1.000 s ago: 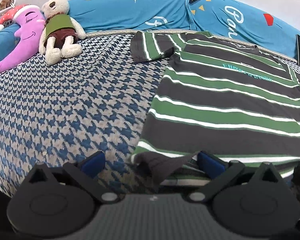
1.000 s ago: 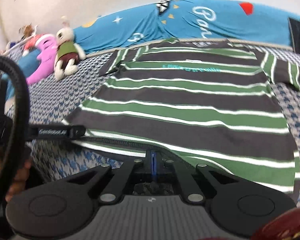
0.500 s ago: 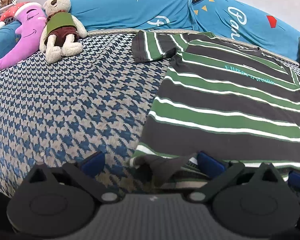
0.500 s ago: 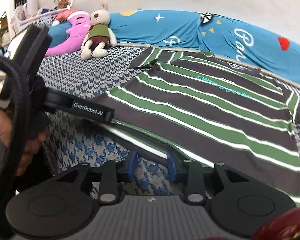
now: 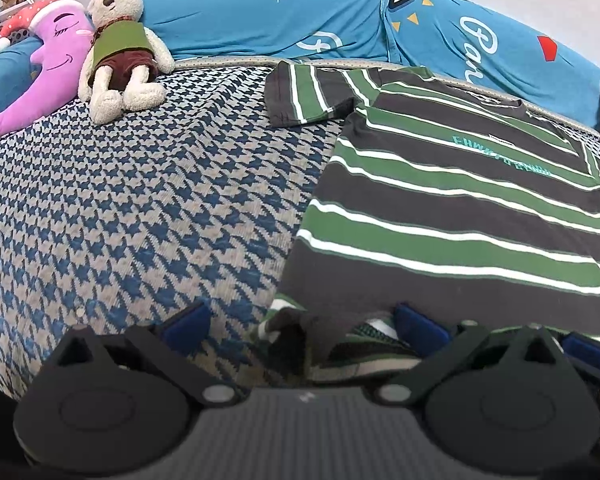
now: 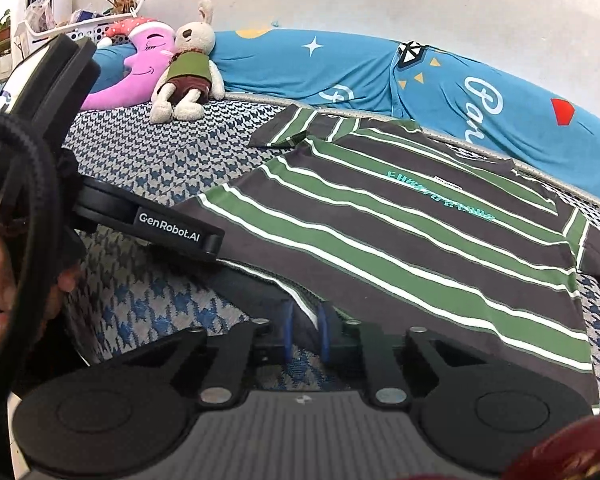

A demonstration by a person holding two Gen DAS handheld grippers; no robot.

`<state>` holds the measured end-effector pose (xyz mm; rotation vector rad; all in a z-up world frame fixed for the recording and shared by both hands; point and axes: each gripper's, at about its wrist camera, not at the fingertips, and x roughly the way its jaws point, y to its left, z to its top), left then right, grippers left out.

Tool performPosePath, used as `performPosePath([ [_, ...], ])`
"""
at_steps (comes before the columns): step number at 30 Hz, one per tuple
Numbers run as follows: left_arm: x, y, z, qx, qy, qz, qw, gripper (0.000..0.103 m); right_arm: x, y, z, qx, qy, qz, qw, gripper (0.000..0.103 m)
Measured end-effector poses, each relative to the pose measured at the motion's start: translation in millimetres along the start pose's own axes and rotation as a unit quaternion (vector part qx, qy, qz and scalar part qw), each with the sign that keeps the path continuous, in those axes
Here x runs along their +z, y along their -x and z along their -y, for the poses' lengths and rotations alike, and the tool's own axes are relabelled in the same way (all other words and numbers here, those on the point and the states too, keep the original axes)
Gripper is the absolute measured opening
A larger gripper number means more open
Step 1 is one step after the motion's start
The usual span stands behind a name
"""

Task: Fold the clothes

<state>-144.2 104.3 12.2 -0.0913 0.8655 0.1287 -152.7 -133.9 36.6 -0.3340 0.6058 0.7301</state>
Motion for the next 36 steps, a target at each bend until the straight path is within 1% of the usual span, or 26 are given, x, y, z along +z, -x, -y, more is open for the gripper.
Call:
performPosePath([
  [4,-0.2,0.8,-1.7,0.001,0.004,0.000,1.0000,0.103,-0.3,4.8,3.2,0.010,-0.006,0.003,1.000,0.007],
  [7,-0.4,1.5,-3.6,0.003,0.007,-0.001,1.0000,0.103,-0.8,9.1,4.7,0.024,-0.010,0.003,1.000,0.006],
  [11,-1.0,3.1,-9.3,0.007,0.017,-0.002,0.9998,0.103,-3.2,16.3,8.6,0.053,-0.021,0.000,0.998,0.003],
  [14,-1.6,4.5,-15.2,0.013,0.026,-0.004,0.9996,0.103,-6.0,23.9,11.2,0.085,-0.027,-0.002,0.996,0.004],
  [19,-3.3,7.4,-24.6,0.020,0.034,-0.005,0.9992,0.103,-12.7,30.3,3.9,0.114,-0.003,-0.008,0.993,0.003],
  [23,-2.9,8.6,-29.5,0.019,0.042,-0.008,0.9989,0.103,-15.4,31.2,-2.8,0.112,0.019,-0.002,0.993,0.004],
  [27,-2.5,7.1,-28.3,0.024,0.040,-0.008,0.9989,0.103,-13.2,27.3,-7.4,0.099,0.031,0.009,0.995,0.004],
  [33,-1.2,3.9,-27.7,0.027,0.042,-0.007,0.9987,0.103,-8.3,5.5,-21.2,0.096,0.057,-0.006,0.994,0.005],
  [35,0.0,2.5,-28.8,0.027,0.044,-0.007,0.9986,0.103,-7.4,-0.5,-24.4,0.092,0.063,-0.010,0.994,0.010],
  [36,0.9,1.5,-29.1,0.028,0.045,-0.007,0.9986,0.103,-6.7,-1.9,-25.4,0.093,0.064,-0.010,0.994,0.011],
])
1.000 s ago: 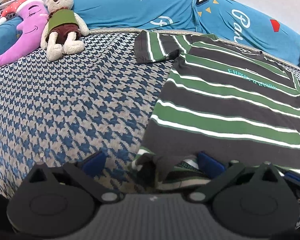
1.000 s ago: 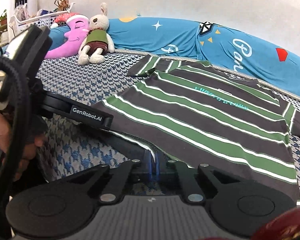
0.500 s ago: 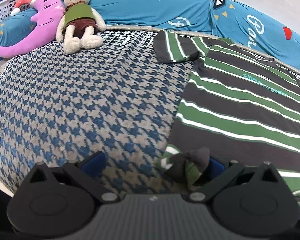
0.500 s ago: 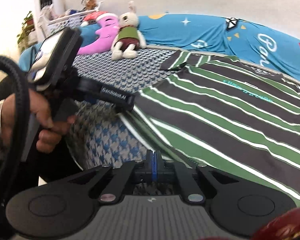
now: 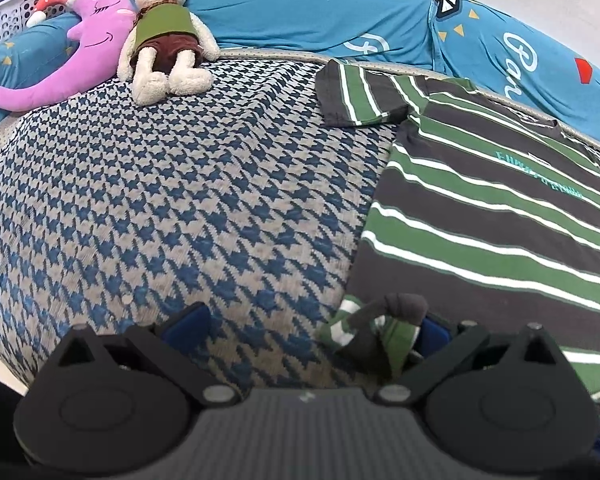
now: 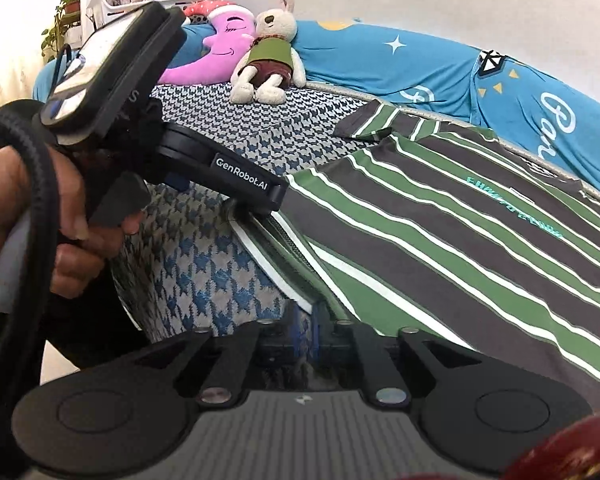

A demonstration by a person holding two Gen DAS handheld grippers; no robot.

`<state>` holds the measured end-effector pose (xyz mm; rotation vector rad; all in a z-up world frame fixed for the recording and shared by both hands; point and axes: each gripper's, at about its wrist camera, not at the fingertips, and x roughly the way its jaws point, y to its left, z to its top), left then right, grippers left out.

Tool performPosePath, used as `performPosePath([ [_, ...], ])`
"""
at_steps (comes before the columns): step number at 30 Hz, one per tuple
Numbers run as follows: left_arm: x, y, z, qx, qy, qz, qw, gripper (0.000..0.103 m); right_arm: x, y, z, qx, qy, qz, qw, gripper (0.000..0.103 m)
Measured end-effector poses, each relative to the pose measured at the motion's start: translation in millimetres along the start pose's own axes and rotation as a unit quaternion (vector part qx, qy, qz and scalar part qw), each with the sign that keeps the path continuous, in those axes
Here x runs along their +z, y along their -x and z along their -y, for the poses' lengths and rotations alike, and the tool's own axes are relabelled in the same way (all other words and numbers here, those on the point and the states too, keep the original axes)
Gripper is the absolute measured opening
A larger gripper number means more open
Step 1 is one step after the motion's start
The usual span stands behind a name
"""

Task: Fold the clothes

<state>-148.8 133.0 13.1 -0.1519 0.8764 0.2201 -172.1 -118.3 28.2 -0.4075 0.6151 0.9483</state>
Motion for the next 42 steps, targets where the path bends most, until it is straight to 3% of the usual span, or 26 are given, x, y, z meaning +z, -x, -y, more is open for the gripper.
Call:
performPosePath([
  [15,12.5,-14.1,5.3,0.010,0.005,-0.006,0.9999,0.103,16.5,-19.9,-3.8,-0.022,0.048,0.014,0.998,0.012],
  [28,14.6,-16.0,6.9,0.013,0.006,-0.006,0.9999,0.103,31.7,-33.5,13.5,-0.003,-0.001,0.017,1.000,0.012],
  [33,13.9,-13.1,5.8,0.006,0.008,-0.006,0.9999,0.103,28.8,-26.8,14.8,0.035,-0.016,0.015,0.999,0.004],
  [38,9.3,2.9,-7.4,-0.007,0.022,0.001,0.9997,0.103,20.8,-7.6,14.5,0.120,-0.055,0.011,0.991,0.004],
  [42,4.7,21.3,-12.9,-0.017,0.024,0.019,0.9994,0.103,9.3,-6.5,6.2,0.128,-0.072,0.002,0.989,0.004],
])
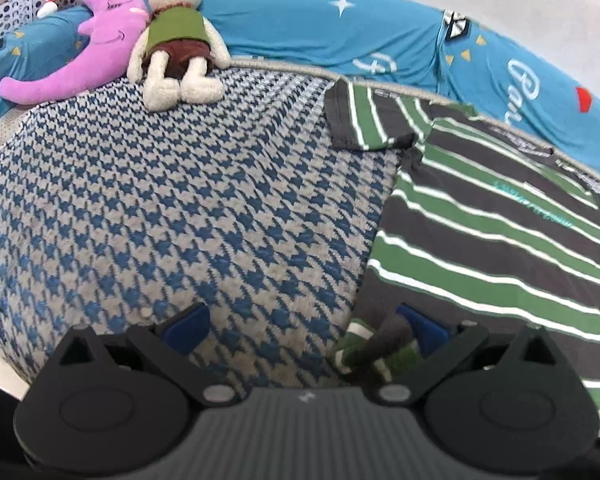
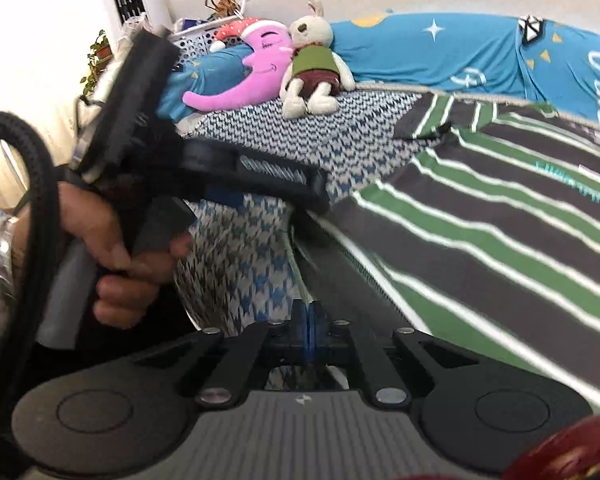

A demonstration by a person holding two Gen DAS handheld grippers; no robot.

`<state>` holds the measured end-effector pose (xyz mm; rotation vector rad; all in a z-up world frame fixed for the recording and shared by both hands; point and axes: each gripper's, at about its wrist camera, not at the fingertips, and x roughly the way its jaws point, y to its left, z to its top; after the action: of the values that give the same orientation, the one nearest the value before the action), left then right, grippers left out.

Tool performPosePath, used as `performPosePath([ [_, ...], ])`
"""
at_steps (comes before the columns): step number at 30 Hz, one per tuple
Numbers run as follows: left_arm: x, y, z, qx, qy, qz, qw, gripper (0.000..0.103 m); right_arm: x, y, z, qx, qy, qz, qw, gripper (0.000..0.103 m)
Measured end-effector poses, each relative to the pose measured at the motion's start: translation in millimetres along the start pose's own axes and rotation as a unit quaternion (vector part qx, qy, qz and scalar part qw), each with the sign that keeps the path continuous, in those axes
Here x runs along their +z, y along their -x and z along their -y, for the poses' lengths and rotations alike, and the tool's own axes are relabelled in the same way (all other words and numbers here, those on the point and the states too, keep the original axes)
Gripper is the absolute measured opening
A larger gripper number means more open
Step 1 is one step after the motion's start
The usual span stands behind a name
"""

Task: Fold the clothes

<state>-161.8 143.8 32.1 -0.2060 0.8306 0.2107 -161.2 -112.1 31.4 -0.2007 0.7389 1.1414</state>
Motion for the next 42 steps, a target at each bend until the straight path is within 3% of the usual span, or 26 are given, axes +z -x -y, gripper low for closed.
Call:
performPosePath([
  [7,-6.8,18.9,10.9,-0.014,-0.031,0.027,0.9991,0.103,-15.9,-9.5,-8.4,-0.017,0.000,-0.014,1.000,0.005],
  [11,-12.6,22.4,15.7,-0.008,-0.044,0.033,0.9984,0.103,-18.9,-10.8,-10.0,0.010,-0.003,-0.034,0.999,0.005],
  [15,-16.9,24.8,17.8,-0.005,-0.054,0.036,0.9979,0.103,-22.5,1.2,-11.0,-0.006,-0.008,-0.027,1.000,0.005],
  [25,-23.0,26.2,37.8,-0.039,-0.075,0.036,0.9958,0.103,-43.7,61.4,18.0,-0.114,-0.094,-0.001,0.989,0.005],
  [31,-28.2,25.3,57.5,-0.059,-0.101,0.033,0.9926,0.103,-60.6,89.0,35.6,-0.188,-0.154,-0.017,0.970,0.005],
  [42,-29.4,21.3,70.4,-0.075,-0.106,0.026,0.9911,0.103,-92.9,135.4,67.6,-0.322,-0.288,-0.024,0.902,0.007],
])
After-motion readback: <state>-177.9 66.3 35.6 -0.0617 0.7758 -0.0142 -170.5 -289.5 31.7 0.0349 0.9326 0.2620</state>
